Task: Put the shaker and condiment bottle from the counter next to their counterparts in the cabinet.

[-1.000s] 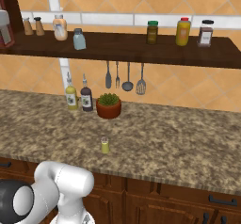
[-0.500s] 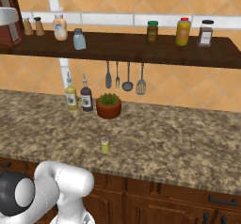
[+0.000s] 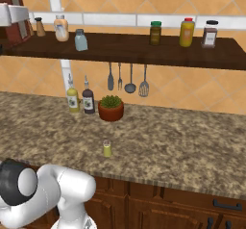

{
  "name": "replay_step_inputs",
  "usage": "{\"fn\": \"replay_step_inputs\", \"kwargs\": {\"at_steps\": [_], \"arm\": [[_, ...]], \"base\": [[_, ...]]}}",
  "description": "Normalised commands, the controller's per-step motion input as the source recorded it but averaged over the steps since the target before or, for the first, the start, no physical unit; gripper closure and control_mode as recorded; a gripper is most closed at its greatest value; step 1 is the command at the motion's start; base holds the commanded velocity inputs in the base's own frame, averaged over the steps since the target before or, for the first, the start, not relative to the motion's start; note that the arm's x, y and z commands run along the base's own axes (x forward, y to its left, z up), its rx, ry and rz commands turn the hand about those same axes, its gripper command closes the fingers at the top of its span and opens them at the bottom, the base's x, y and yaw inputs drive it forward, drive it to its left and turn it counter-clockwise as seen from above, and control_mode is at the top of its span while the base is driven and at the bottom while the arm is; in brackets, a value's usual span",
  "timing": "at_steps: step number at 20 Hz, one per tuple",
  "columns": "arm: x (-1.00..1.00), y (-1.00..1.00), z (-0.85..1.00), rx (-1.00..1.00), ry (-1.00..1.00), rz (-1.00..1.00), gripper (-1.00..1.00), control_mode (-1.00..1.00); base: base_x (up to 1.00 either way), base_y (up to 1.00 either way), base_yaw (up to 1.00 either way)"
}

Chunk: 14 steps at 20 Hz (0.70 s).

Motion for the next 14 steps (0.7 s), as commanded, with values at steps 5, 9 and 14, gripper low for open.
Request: {"fn": "replay_step_inputs", "kwargs": {"at_steps": [5, 9, 14], "arm": [[0.44, 0.1, -0.04, 0.0, 0.0, 0.0, 1.0, -1.0], [0.41, 0.01, -0.22, 0.0, 0.0, 0.0, 1.0, -1.0], [0.4, 0.01, -0.12, 0.0, 0.0, 0.0, 1.0, -1.0]], "base": [[0.0, 0.0, 0.0], [0.0, 0.0, 0.0], [0.0, 0.0, 0.0]]}}
